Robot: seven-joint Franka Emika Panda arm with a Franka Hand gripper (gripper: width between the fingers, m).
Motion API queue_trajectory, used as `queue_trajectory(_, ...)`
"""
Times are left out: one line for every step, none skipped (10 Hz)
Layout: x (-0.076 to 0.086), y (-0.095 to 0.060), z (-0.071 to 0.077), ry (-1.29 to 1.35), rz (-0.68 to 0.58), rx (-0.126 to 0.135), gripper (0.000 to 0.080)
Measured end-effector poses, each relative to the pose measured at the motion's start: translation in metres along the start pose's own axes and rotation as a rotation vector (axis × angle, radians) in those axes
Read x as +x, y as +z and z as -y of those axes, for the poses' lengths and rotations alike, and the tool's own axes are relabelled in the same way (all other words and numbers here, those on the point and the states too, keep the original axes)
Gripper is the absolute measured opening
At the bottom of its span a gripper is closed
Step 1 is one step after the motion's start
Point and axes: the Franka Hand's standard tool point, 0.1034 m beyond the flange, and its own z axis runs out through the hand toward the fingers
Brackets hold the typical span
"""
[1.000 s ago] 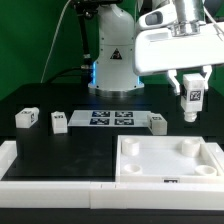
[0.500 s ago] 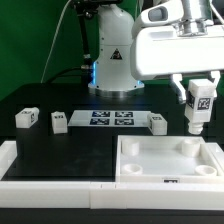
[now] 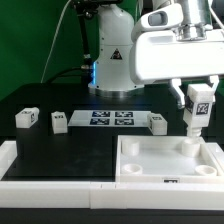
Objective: Assemble one leg
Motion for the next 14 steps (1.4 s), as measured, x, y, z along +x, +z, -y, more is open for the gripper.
queue_trajectory(0.013,0.01,-0.009,-0.005,-0.012,-0.004,0.0288)
queue_trajectory(0.019,0.016,-0.012,-0.002,-0.019,-0.005,0.0288)
queue_trajectory(0.022,0.021,-0.012,0.0,-0.021,-0.004,0.0288)
queue_trajectory(0.022,0.026,-0.012,0.001,-0.019,-0.002,0.0288)
queue_trajectory(0.02,0.033,-0.012,0.003,-0.014,-0.001,0.0288)
queue_trajectory(0.018,0.038,-0.01,0.003,-0.014,0.001,0.0288)
queue_trajectory(0.021,0.042,-0.008,0.003,-0.031,0.0,0.0288)
queue_trajectory(0.026,0.046,-0.008,0.002,-0.058,-0.003,0.0288)
queue_trajectory(0.029,0.048,-0.007,0.002,-0.069,-0.003,0.0288)
queue_trajectory(0.028,0.051,-0.005,0.0,-0.065,-0.001,0.0288)
queue_trajectory(0.025,0.054,-0.004,-0.001,-0.06,0.001,0.0288)
queue_trajectory(0.023,0.055,-0.004,0.0,-0.056,0.001,0.0288)
queue_trajectory(0.022,0.057,-0.004,0.0,-0.054,0.001,0.0288)
queue_trajectory(0.021,0.057,-0.004,0.001,-0.063,-0.001,0.0288)
